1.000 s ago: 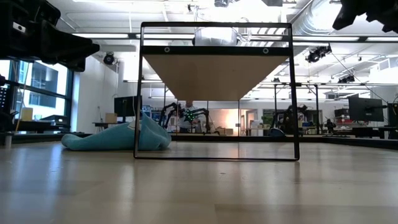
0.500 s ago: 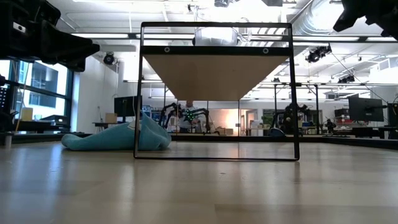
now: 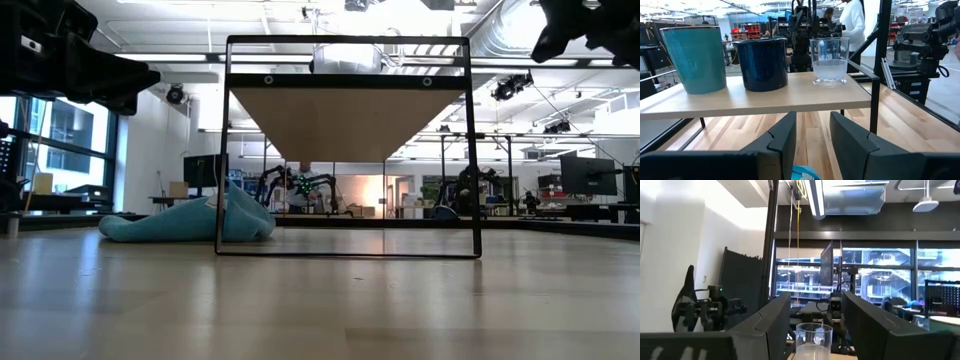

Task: Stack small to large cups/mugs on shelf
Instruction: Return to Home Position

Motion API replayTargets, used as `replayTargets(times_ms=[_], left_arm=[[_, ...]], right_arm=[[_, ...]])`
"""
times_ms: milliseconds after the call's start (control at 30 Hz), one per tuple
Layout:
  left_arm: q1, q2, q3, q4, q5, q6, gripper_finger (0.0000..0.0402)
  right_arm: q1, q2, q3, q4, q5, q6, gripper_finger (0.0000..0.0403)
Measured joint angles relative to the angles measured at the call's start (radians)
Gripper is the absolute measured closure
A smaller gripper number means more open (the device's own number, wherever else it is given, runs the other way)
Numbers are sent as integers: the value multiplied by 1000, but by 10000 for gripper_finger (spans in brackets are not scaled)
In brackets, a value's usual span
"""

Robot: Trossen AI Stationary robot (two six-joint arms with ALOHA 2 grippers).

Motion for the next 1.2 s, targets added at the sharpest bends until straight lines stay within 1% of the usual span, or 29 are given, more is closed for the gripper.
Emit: replayTargets(times_ms=[200,367,567,767,800,900,967,1067,1200], left_arm=[[0,0,0,0,0,0,295],[0,0,0,0,0,0,295],[0,0,0,0,0,0,295],[0,0,0,0,0,0,295],[0,0,0,0,0,0,295],[0,0,0,0,0,0,295],[0,0,0,0,0,0,295],[0,0,0,0,0,0,295],[0,0,0,0,0,0,295]], right_arm=[[-1,0,0,-94,1,0,231],[-1,0,0,-186,32,31,231],[-1,0,0,-234,33,37,231],[-1,0,0,-313,34,77,231],[0,0,0,-327,46,84,231],[0,0,0,-355,133,107,231],[-1,0,0,-363,169,99,231],[-1,0,0,-370,175,65,231],[-1,0,-1,-439,175,44,231]])
